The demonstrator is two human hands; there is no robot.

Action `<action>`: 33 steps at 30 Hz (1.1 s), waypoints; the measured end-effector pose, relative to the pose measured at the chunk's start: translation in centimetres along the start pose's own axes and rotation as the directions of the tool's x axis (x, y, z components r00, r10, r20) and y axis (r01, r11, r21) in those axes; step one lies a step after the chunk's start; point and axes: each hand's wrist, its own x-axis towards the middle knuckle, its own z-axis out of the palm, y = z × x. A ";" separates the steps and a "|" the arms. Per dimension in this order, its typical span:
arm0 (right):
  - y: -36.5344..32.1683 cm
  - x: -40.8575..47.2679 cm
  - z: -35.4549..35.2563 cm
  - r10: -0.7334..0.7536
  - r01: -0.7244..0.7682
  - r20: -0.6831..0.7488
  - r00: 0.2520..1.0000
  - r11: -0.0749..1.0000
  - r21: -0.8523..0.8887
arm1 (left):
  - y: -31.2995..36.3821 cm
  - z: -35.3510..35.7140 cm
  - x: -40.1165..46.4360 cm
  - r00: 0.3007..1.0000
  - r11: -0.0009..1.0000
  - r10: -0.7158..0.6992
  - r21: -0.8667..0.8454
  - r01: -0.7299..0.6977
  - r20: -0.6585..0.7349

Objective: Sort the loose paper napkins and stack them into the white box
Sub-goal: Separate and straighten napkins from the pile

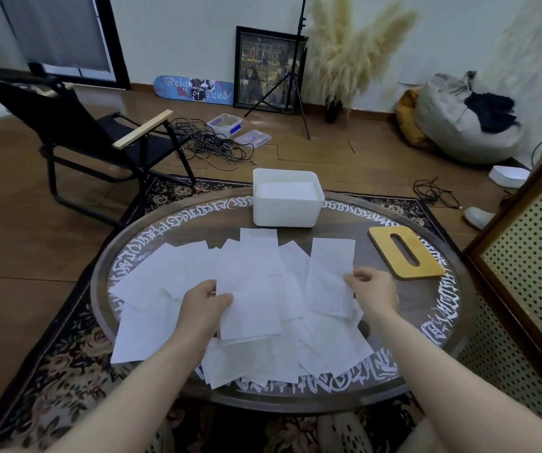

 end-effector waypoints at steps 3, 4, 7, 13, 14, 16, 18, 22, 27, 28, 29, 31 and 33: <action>-1.0 -1.3 -1.0 -0.053 0.033 0.082 0.995 0.974 0.222 | -0.2 0.5 0.1 1.000 1.000 0.002 -0.005 -0.002 0.009; -1.5 -2.0 -1.3 -0.083 0.050 0.112 0.990 0.962 0.268 | -0.2 0.6 0.2 1.000 1.000 0.002 -0.007 -0.001 0.010; -2.7 -4.0 -2.3 -0.169 0.091 0.194 0.966 0.929 0.360 | -0.5 1.0 0.4 1.000 1.000 -0.002 -0.009 0.002 0.013; -4.6 -5.7 -4.0 -0.238 0.058 0.275 0.932 0.844 0.533 | -0.8 1.4 0.6 1.000 1.000 0.024 -0.012 -0.024 0.007; -4.5 -5.6 -3.9 -0.230 0.035 0.303 0.925 0.845 0.534 | -0.8 1.5 0.6 0.999 0.999 0.032 -0.008 -0.032 0.011; -4.5 -5.7 -3.4 -0.206 -0.010 0.370 0.906 0.863 0.506 | -0.7 1.7 0.4 0.998 0.999 0.051 0.001 -0.051 0.034; -4.4 -6.1 -2.7 -0.189 -0.039 0.416 0.889 0.875 0.482 | -0.4 2.1 0.1 0.995 0.998 0.064 -0.004 -0.063 0.073; -4.4 -6.8 -1.4 -0.170 -0.043 0.460 0.871 0.909 0.415 | 0.1 2.9 -0.4 0.984 0.993 0.094 -0.079 -0.083 0.149; -4.2 -7.2 -1.0 -0.159 -0.022 0.449 0.879 0.928 0.371 | 0.2 3.0 -0.7 0.979 0.990 0.111 -0.107 -0.094 0.171; -4.2 -7.2 -1.0 -0.155 -0.018 0.446 0.882 0.933 0.359 | 0.2 3.0 -0.7 0.979 0.990 0.114 -0.107 -0.096 0.172; -4.1 -7.2 -0.9 -0.150 -0.017 0.443 0.884 0.936 0.352 | 0.1 2.9 -0.7 0.978 0.989 0.116 -0.111 -0.098 0.172; -4.0 -7.1 -0.8 -0.145 -0.021 0.439 0.887 0.935 0.353 | 0.1 2.7 -0.7 0.977 0.988 0.118 -0.122 -0.097 0.178; -4.0 -7.2 -0.6 -0.144 -0.020 0.434 0.889 0.935 0.353 | 0.0 2.6 -0.7 0.974 0.986 0.122 -0.137 -0.096 0.189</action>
